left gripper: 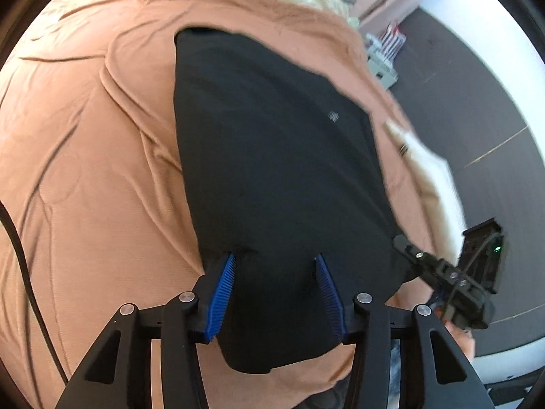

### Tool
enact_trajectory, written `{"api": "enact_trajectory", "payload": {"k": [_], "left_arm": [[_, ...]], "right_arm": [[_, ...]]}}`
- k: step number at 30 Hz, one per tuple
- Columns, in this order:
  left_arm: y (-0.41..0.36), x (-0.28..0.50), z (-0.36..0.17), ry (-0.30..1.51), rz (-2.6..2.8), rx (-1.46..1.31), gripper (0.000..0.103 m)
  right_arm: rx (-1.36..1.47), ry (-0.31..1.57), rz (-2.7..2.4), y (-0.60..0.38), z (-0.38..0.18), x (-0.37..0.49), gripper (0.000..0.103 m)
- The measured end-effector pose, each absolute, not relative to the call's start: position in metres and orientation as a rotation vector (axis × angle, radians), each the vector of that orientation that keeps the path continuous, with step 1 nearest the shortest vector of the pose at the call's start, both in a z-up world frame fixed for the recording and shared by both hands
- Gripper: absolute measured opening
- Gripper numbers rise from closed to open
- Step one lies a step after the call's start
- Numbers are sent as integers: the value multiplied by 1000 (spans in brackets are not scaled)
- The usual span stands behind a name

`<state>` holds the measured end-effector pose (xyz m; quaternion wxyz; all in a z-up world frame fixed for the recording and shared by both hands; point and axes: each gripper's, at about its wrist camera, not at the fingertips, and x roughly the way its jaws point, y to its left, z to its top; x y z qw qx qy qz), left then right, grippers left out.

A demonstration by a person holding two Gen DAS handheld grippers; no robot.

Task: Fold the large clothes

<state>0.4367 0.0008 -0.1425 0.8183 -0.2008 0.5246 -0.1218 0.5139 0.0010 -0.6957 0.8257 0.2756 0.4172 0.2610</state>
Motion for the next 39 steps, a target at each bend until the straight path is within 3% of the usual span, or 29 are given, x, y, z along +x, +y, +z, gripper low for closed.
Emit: {"api": "enact_trajectory", "payload": {"k": [8, 11, 15, 22, 32, 33, 34, 36, 39], "left_arm": [[19, 433, -145, 1112, -246, -516, 51], [32, 426, -135, 1078, -236, -526, 57], [42, 426, -122, 1029, -209, -544, 70], [52, 434, -101, 963, -176, -491, 70], [66, 475, -113, 977, -172, -478, 70], [67, 480, -118, 984, -171, -480, 70], [68, 484, -121, 990, -170, -482, 70], [71, 492, -129, 1002, -172, -498, 70], [75, 503, -136, 1010, -172, -512, 70]], "right_arm": [[591, 871, 589, 13, -692, 507, 14], [559, 862, 584, 15, -679, 504, 16], [509, 899, 585, 15, -666, 504, 44], [307, 767, 534, 7, -630, 508, 44], [309, 880, 564, 7, -617, 594, 44], [324, 886, 581, 8, -616, 602, 49], [332, 888, 588, 10, -615, 609, 64], [339, 880, 592, 12, -616, 622, 78], [349, 905, 606, 16, -621, 644, 78]]}}
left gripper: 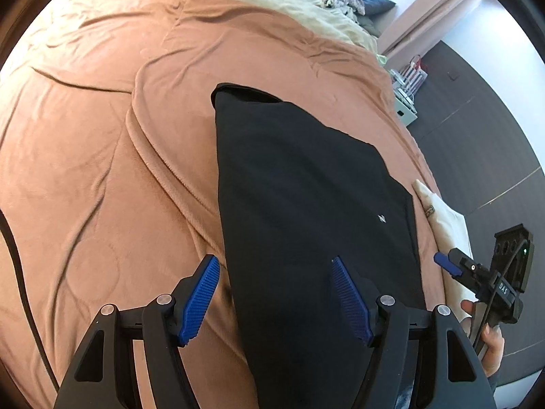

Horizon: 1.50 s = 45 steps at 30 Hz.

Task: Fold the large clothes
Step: 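Grasp the folded stack edge with the left gripper while the right gripper grasps it too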

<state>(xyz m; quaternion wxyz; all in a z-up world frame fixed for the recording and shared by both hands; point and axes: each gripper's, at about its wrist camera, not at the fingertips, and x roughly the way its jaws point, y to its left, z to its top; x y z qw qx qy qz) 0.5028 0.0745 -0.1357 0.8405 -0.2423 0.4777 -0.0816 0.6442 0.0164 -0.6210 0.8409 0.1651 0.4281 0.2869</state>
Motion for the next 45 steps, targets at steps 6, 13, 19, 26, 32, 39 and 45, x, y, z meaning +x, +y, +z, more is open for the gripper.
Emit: {"api": "enact_trajectory", "payload": {"k": [6, 13, 19, 26, 32, 39, 45], "left_arm": [[82, 520, -147, 990, -178, -528, 70], [85, 537, -160, 998, -200, -564, 70], [81, 548, -168, 1002, -204, -561, 70], [86, 552, -176, 1008, -170, -589, 64], [82, 546, -159, 1000, -136, -560, 36], [78, 529, -126, 943, -144, -538, 26], [71, 494, -84, 863, -155, -532, 24]], "right_arm": [[409, 994, 688, 21, -645, 694, 78], [409, 1092, 739, 23, -672, 749, 78], [508, 1126, 831, 13, -690, 775, 78], [512, 1143, 913, 12, -696, 795, 66], [490, 1113, 916, 3, -685, 788, 20], [436, 1005, 927, -3, -641, 747, 14], [421, 908, 938, -25, -603, 694, 14]]}}
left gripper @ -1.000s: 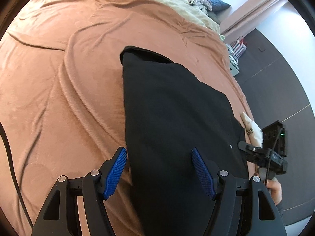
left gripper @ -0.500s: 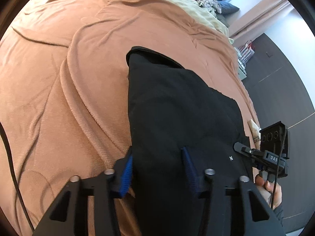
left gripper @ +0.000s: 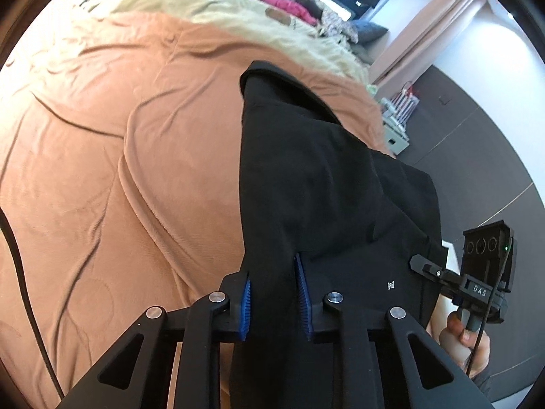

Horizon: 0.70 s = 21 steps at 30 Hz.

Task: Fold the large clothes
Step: 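Grasp the folded stack edge with the left gripper while the right gripper grasps it too, then lift the folded black shirt with both grippers and carry it toward the cream pillow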

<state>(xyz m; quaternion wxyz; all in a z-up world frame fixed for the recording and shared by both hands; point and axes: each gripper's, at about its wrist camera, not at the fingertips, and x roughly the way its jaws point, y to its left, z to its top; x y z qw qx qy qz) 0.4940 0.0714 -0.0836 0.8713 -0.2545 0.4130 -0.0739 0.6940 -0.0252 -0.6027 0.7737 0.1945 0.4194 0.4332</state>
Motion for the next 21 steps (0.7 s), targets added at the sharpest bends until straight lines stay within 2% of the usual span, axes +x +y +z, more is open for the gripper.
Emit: {"api": "enact_trajectory", "payload": {"k": [17, 21], "left_arm": [[34, 388, -2, 657, -185, -539, 21], [23, 364, 22, 605, -211, -529, 20]], "right_arm": [[412, 699, 960, -100, -552, 545, 14], [413, 644, 964, -97, -553, 536, 14]]}}
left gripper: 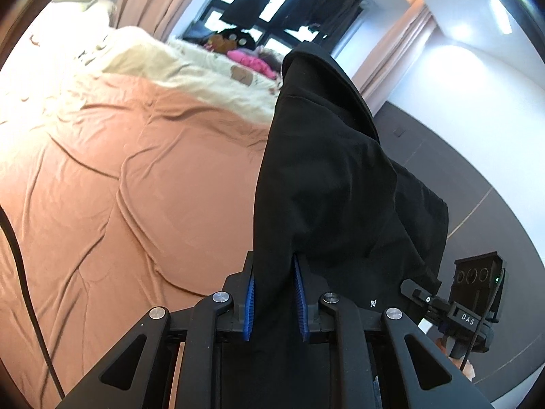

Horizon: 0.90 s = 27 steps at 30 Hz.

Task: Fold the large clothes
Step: 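Lift the folded black shirt with both grippers and carry it toward the cream pillow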

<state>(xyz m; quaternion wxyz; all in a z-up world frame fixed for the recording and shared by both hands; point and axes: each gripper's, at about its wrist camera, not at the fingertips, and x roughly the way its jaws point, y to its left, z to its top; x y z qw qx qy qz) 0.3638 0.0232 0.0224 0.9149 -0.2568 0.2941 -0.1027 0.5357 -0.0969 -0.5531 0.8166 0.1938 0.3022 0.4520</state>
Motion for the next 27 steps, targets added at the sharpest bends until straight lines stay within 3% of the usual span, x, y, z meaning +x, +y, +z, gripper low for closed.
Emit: {"api": "enact_trajectory", "payload": {"k": [16, 27], "left_arm": [[-55, 297, 119, 476, -365, -504, 21], [-161, 321, 156, 455, -502, -456, 21]], "right_arm": [[363, 510, 904, -109, -542, 512, 14], [286, 431, 783, -208, -494, 442, 14]]}}
